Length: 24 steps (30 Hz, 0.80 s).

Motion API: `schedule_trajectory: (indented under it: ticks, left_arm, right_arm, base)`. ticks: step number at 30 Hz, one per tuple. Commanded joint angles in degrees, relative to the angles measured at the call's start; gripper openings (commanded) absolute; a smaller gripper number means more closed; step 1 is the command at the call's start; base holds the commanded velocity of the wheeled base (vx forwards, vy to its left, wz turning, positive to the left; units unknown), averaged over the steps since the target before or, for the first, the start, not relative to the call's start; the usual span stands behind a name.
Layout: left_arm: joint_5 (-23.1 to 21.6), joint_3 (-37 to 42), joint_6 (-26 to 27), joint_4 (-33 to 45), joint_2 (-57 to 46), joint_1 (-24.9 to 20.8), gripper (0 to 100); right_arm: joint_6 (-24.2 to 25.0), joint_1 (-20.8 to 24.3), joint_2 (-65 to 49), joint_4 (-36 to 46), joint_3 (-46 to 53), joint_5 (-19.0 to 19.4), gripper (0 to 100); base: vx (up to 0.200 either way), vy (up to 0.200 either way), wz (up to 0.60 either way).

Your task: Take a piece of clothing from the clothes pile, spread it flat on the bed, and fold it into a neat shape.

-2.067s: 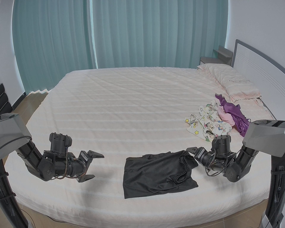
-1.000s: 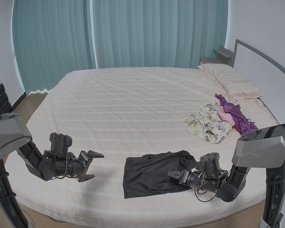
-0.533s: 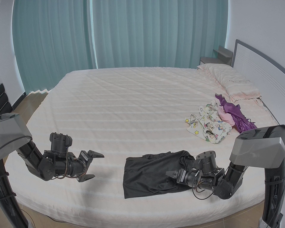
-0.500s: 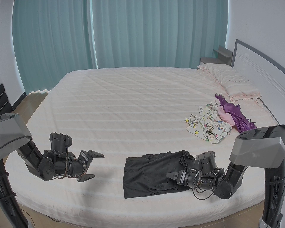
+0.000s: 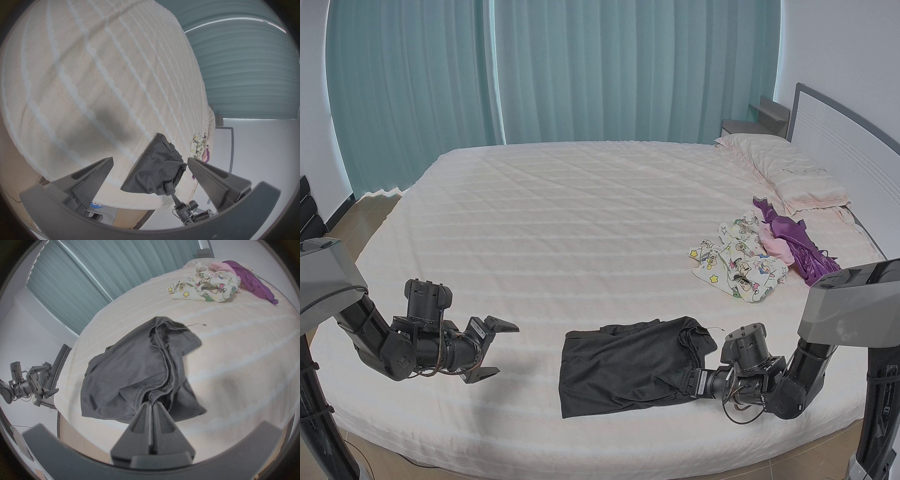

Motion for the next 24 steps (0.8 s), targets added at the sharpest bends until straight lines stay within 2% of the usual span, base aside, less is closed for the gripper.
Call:
schedule_trajectory:
  ticks: [1,10,15,17,18,20,24]
  left_arm:
    - [0.01,0.01,-0.01,-0.02,0.11,0.0,100]
    - [0.01,0.01,-0.01,-0.02,0.11,0.0,100]
    - [0.01,0.01,-0.01,-0.02,0.11,0.0,100]
    - [0.01,0.01,-0.01,-0.02,0.11,0.0,100]
    - [0.1,0.01,-0.01,-0.02,0.11,0.0,100]
    - [0.01,0.01,-0.01,-0.02,0.02,0.0,100]
    - [0.1,0.01,-0.01,-0.02,0.11,0.0,100]
  right_arm:
    - [-1.69,-2.94,-2.39,0.39,2.2,0.34,0]
    - [-5.55,-6.63,-2.48,0.39,4.22,3.86,0]
    - [-12.23,-10.93,-2.48,-0.31,5.89,5.44,0]
    - [-12.32,-11.02,-2.48,-0.31,5.89,5.53,0]
    - [-13.9,-12.96,-2.13,-0.31,5.89,7.9,0]
    - [-14.43,-13.57,-1.69,-0.31,5.89,8.78,0]
    - [-14.69,-14.19,-0.99,-0.31,5.8,9.04,0]
  base:
    - [0.0,0.0,0.0]
    - [0.0,0.0,0.0]
    - [0.0,0.0,0.0]
    - [0.0,0.0,0.0]
    - [0.0,0.0,0.0]
    - [0.0,0.0,0.0]
    - [0.0,0.0,0.0]
